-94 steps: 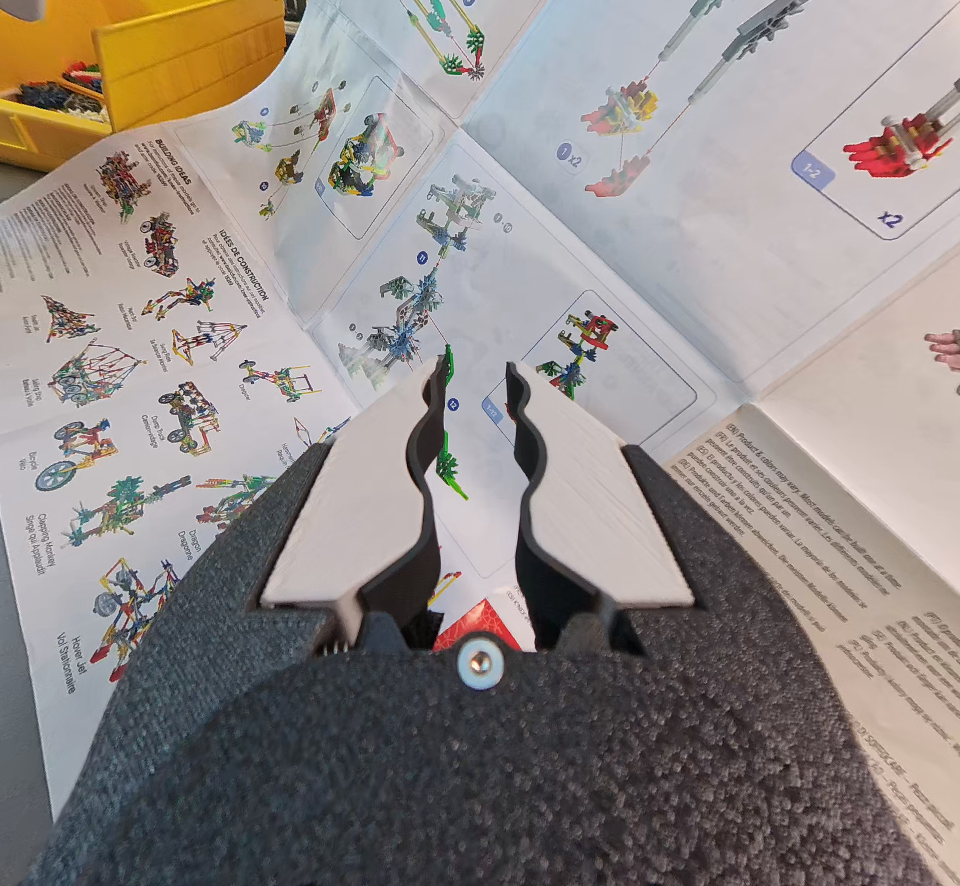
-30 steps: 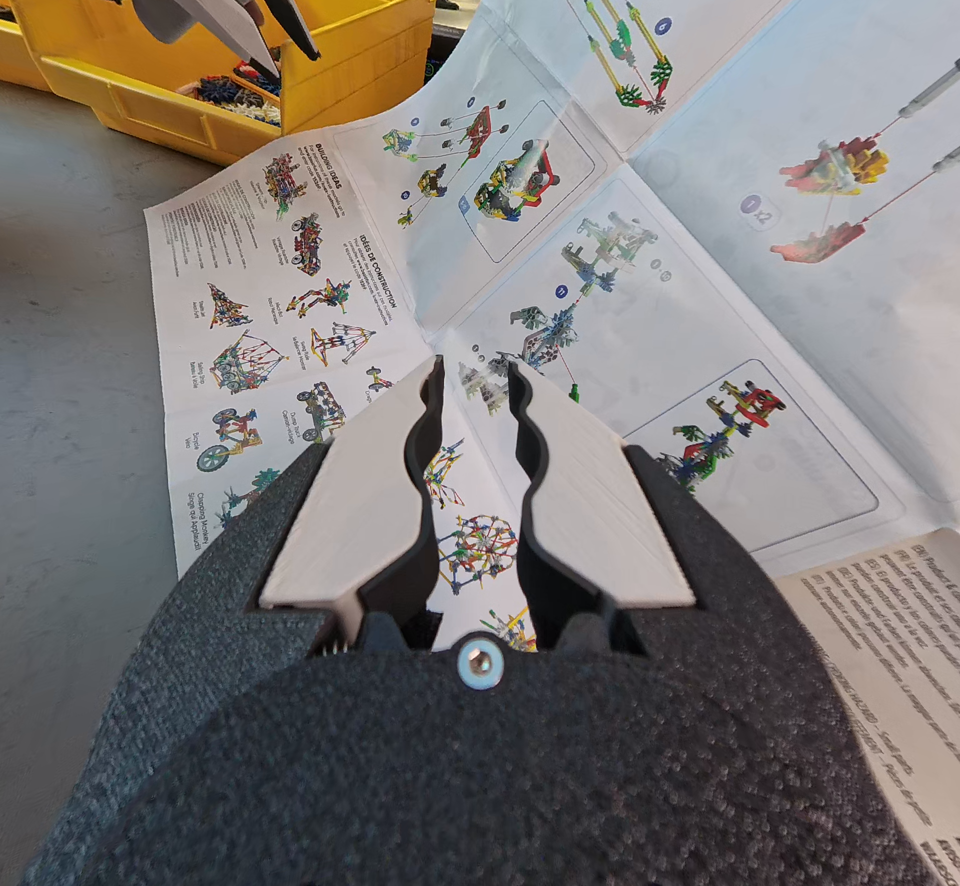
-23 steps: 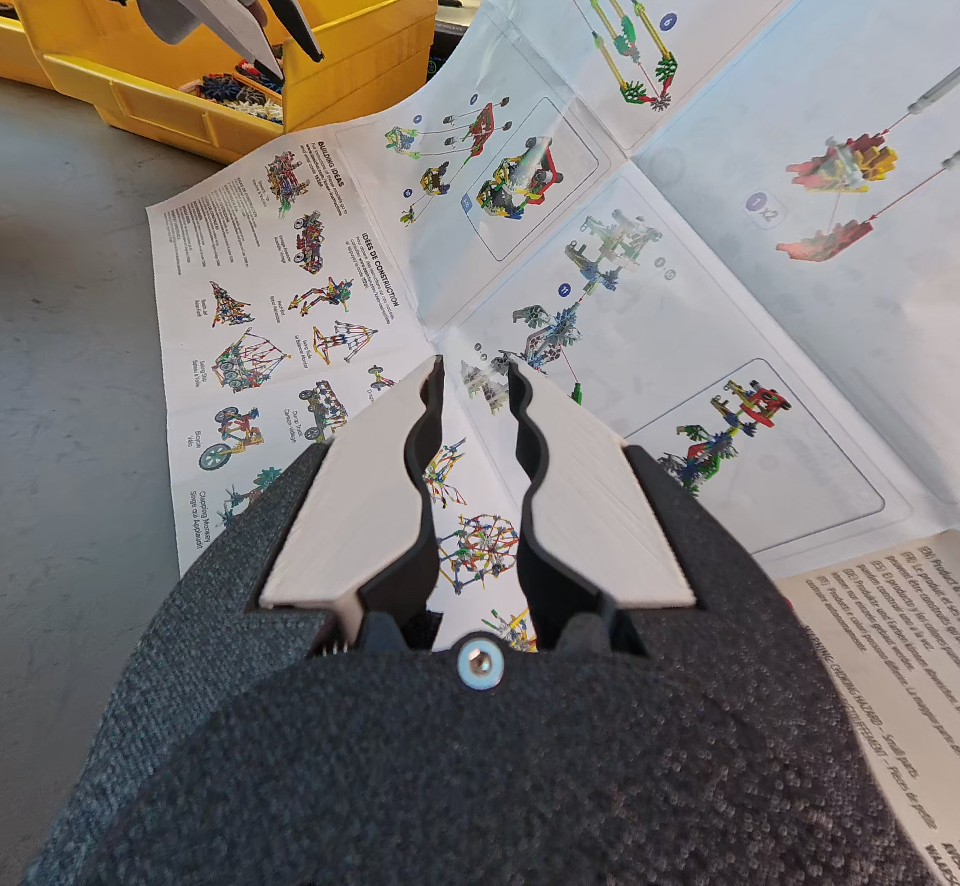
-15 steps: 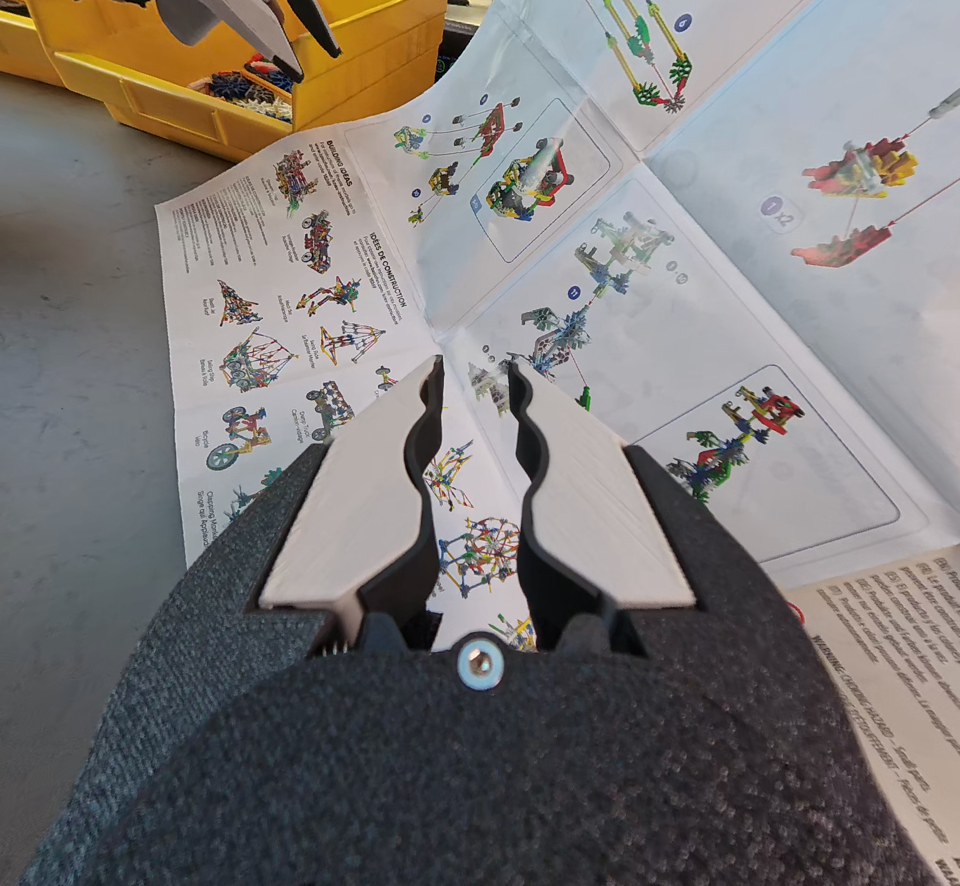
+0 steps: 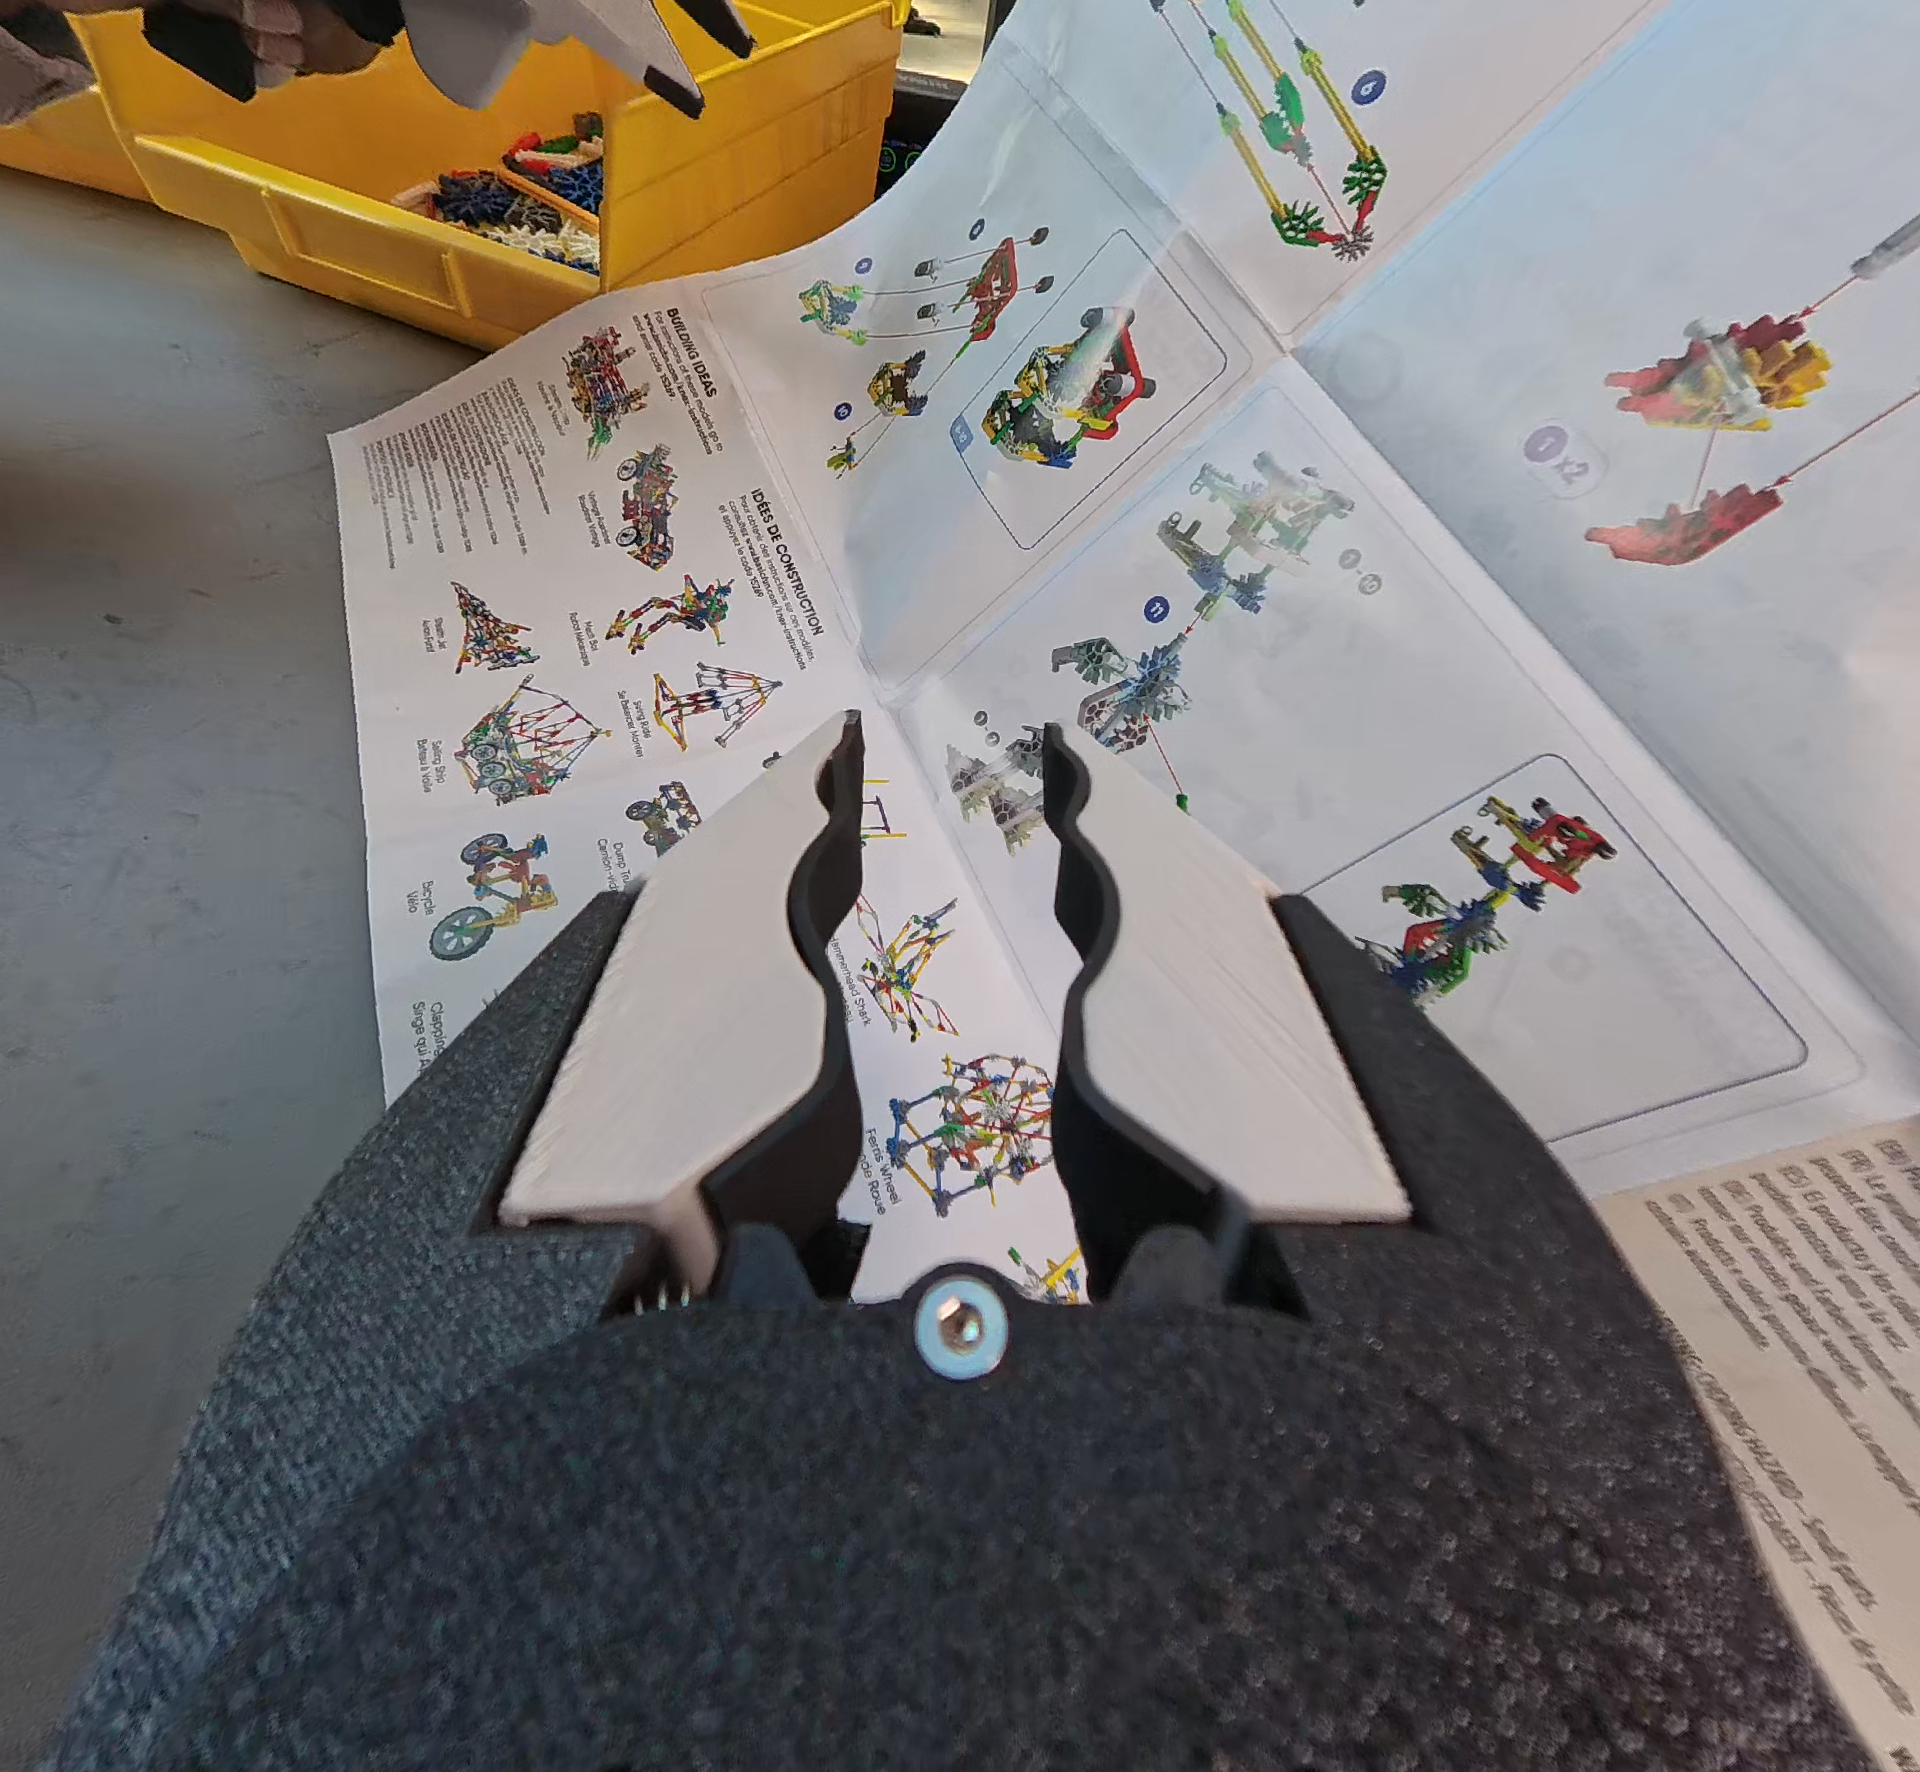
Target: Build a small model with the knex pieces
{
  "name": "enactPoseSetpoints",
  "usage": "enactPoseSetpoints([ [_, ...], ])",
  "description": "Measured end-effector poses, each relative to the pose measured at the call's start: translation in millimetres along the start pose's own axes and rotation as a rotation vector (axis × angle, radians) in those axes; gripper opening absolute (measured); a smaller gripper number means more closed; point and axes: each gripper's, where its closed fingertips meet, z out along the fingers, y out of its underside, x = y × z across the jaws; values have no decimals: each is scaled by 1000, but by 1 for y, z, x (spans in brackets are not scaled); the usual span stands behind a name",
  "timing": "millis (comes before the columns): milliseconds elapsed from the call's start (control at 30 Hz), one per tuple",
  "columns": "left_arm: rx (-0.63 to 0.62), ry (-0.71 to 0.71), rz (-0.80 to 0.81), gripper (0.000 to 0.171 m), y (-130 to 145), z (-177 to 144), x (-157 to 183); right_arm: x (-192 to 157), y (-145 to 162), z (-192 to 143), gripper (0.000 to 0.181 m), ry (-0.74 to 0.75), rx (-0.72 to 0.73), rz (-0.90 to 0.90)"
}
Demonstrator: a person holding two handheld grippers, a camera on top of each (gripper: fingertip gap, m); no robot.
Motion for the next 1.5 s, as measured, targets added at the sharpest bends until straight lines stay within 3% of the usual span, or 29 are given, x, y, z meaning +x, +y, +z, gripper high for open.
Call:
enactPoseSetpoints([
  [367,56,-31,-41,40,-6,-4,-10,-5,3,3,33,-21,-11,-4],
  [1500,45,-42,-28,40,0,-1,-13,-9,10,7,33,-40,-33,-10],
])
